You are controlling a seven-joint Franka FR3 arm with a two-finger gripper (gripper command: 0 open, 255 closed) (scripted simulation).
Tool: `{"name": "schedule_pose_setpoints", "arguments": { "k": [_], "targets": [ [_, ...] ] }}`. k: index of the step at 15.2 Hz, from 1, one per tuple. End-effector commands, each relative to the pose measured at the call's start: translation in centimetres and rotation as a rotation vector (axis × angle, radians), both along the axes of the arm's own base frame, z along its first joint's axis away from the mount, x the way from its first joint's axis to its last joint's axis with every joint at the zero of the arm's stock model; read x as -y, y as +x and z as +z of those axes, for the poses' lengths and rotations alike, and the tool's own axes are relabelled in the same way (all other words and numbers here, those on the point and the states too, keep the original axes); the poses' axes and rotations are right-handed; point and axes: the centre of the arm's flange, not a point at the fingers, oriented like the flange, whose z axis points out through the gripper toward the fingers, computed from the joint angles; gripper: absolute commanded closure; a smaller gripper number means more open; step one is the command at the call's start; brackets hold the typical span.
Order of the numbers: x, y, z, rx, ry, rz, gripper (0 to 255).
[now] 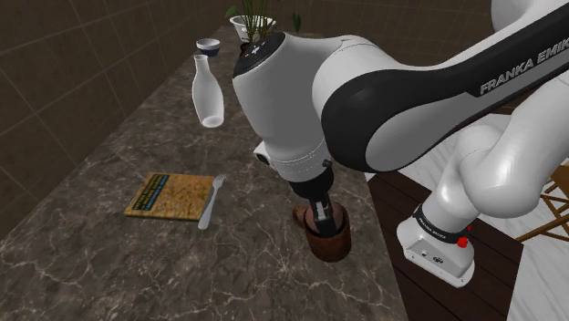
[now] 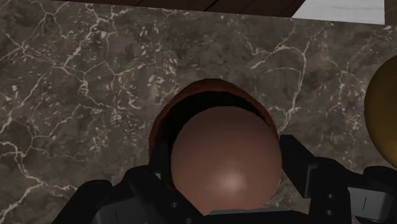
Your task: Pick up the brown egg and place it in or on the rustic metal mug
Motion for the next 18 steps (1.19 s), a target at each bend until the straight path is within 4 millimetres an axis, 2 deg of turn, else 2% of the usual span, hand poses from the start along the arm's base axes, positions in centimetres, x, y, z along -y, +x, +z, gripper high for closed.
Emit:
{"name": "schedule_pose_setpoints", "arguments": {
  "k": [1,6,10,18],
  "targets": [
    [0.0,0.0,0.0,0.000,0.000,0.000,0],
    [0.0,0.0,0.0,0.000,0.000,0.000,0],
    [-1.6,1.3,4.6,0.000,0.000,0.000,0],
    [-1.6,1.3,4.6,0.000,0.000,0.000,0]
  ]
}}
